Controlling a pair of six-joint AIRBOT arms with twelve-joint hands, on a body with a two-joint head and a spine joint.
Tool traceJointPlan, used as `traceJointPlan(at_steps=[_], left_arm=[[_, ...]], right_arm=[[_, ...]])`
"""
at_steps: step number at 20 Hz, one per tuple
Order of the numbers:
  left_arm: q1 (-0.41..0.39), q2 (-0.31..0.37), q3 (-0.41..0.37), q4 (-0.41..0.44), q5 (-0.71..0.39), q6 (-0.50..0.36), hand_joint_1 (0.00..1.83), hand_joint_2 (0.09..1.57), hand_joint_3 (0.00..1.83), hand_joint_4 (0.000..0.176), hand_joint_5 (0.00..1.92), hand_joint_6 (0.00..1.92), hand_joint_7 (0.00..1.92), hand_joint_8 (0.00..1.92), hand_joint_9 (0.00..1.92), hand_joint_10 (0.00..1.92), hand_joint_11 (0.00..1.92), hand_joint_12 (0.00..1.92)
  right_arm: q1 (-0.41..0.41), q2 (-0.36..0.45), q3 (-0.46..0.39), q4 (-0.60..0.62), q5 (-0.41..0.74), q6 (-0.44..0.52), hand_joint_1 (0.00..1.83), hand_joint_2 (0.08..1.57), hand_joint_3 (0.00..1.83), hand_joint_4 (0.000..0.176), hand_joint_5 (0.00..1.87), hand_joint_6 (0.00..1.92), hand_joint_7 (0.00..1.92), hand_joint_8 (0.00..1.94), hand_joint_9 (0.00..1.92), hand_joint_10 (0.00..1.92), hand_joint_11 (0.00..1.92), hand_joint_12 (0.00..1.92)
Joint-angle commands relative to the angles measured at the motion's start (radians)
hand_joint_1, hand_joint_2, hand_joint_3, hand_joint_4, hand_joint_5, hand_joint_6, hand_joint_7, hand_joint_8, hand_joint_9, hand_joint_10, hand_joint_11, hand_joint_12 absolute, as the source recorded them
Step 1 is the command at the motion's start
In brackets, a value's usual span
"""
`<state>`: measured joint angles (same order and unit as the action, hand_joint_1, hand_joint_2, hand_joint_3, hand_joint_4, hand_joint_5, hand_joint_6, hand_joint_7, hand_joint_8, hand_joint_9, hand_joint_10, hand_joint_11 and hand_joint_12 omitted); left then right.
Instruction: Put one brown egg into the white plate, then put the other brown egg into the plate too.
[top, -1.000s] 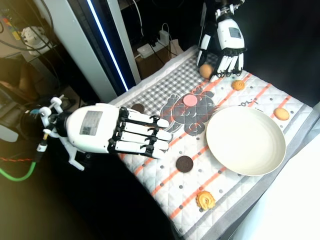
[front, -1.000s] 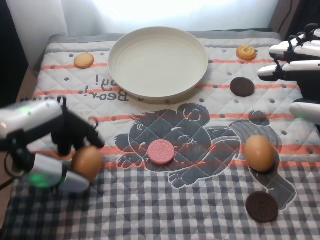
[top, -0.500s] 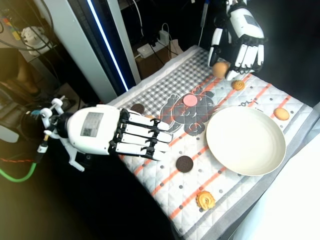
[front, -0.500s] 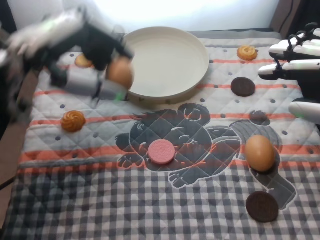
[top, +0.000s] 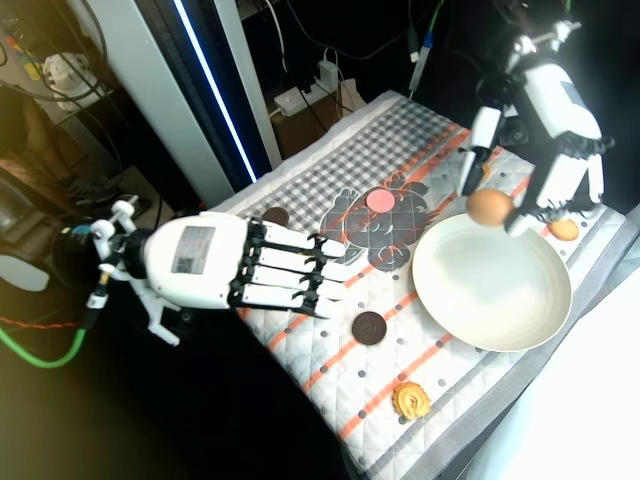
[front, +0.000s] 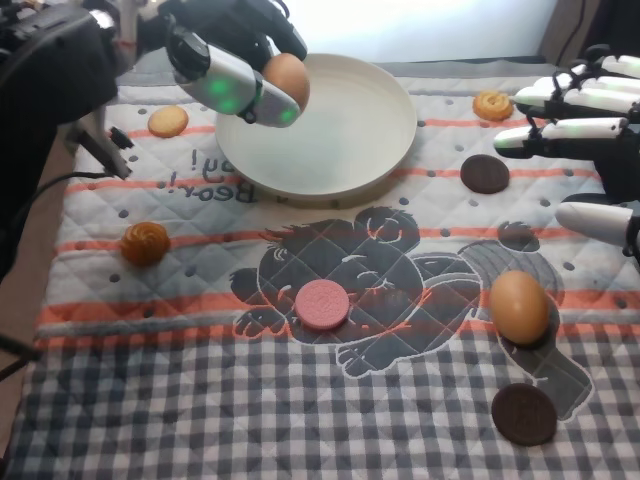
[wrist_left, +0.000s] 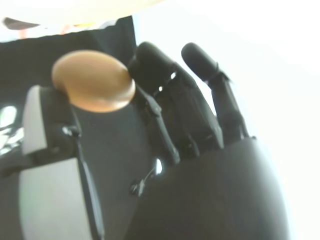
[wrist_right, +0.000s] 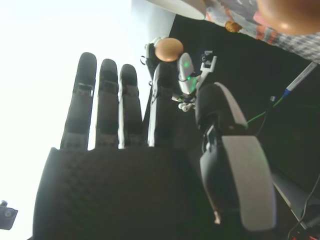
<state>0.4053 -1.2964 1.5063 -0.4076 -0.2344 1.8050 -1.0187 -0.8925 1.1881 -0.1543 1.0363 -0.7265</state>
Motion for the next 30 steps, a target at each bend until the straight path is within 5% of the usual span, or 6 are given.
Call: traceJointPlan(at_steps=[1,6,12,18,20,30], left_arm=[[-0.008,-0.013,0.005,-0.002,-0.075,-0.008,1.01,1.05,0.0,0.043,0.84,0.34,0.69,0.75,0.58,1.05,0.21,1.51],[0.008,-0.029,0.007,-0.002,-0.04,0.017,0.86,0.89,0.0,0.171,0.25,0.0,0.38,0.0,0.45,0.06,0.04,0.95],[0.057,0.075,-0.13,-0.022,-0.161,0.007,0.8,0.92,0.0,0.176,0.09,0.0,0.18,0.0,0.29,0.0,0.0,0.74],[0.232,0.337,-0.394,0.205,-0.444,-0.382,0.73,0.87,0.0,0.176,0.0,0.0,0.02,0.0,0.09,0.0,0.0,0.44],[0.281,0.393,-0.46,0.23,-0.486,-0.392,0.73,0.87,0.0,0.176,0.0,0.0,0.0,0.0,0.03,0.0,0.0,0.25],[0.346,0.466,-0.557,0.255,-0.554,-0.392,0.78,0.86,0.0,0.176,0.06,0.0,0.0,0.0,0.04,0.0,0.0,0.28]], right_arm=[[0.018,-0.005,0.007,0.027,0.111,0.003,0.31,1.39,0.0,0.126,0.44,0.0,0.29,0.0,0.3,0.0,0.16,0.53],[0.029,-0.015,0.01,0.011,0.101,0.003,0.33,1.37,0.0,0.146,0.43,0.0,0.3,0.0,0.29,0.0,0.2,0.35],[0.027,-0.015,0.01,0.003,0.101,0.003,0.32,1.37,0.0,0.136,0.43,0.0,0.29,0.0,0.29,0.0,0.21,0.35],[0.042,0.015,-0.029,-0.105,0.11,0.003,0.25,1.34,0.0,0.163,0.36,0.0,0.33,0.0,0.41,0.0,0.2,0.71],[0.042,0.025,-0.042,-0.133,0.11,0.003,0.29,1.27,0.0,0.136,0.31,0.0,0.32,0.0,0.38,0.0,0.17,0.7],[0.012,-0.005,-0.023,-0.229,-0.031,0.003,0.79,0.94,0.0,0.176,0.25,0.0,0.22,0.0,0.28,0.0,0.06,0.76]])
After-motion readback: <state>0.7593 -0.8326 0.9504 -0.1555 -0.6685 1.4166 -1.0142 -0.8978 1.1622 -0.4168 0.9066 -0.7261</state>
